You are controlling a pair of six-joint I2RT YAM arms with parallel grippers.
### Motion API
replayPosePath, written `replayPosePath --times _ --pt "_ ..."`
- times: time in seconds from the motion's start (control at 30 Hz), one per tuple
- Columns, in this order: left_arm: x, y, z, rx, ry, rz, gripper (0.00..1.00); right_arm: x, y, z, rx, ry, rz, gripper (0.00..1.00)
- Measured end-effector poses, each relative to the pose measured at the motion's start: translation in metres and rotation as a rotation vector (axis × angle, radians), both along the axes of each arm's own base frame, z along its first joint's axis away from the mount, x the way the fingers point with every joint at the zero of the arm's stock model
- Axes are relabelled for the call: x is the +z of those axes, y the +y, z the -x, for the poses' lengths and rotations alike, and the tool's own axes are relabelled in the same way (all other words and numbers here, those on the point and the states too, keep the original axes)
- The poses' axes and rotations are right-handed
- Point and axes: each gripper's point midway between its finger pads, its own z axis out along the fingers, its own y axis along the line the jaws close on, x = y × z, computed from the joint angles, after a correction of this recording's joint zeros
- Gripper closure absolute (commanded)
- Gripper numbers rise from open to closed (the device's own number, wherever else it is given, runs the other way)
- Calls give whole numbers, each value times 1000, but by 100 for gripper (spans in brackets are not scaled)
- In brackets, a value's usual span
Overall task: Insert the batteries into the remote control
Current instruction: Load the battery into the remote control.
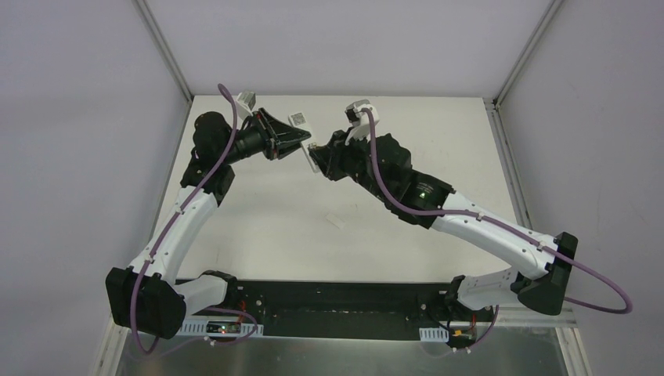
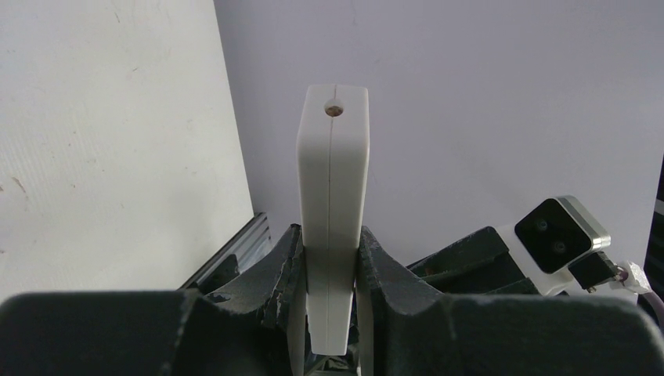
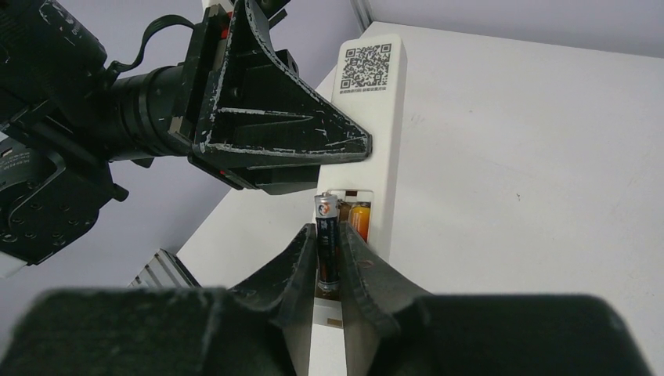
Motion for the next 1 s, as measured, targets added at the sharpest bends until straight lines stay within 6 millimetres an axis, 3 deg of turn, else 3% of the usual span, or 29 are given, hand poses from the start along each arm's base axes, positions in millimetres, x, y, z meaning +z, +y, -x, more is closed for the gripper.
replayPosePath --times 0.43,0.53,0.67,0.73,0.87,1.0 --pt "0 1 -3 20 4 2 100 4 0 0 -5 2 -14 60" --pt "0 1 -4 22 4 3 100 7 -1 1 -8 12 -16 45" --pt "2 1 -4 22 -3 5 100 15 -6 0 -29 33 -29 10" --pt "2 1 -4 23 -9 5 100 20 -11 -2 -53 52 -40 1" --pt "3 2 -4 23 -22 1 100 30 -33 -15 -165 133 -79 0" --pt "3 2 -4 25 -41 -11 100 29 -62 -44 -269 267 -174 0"
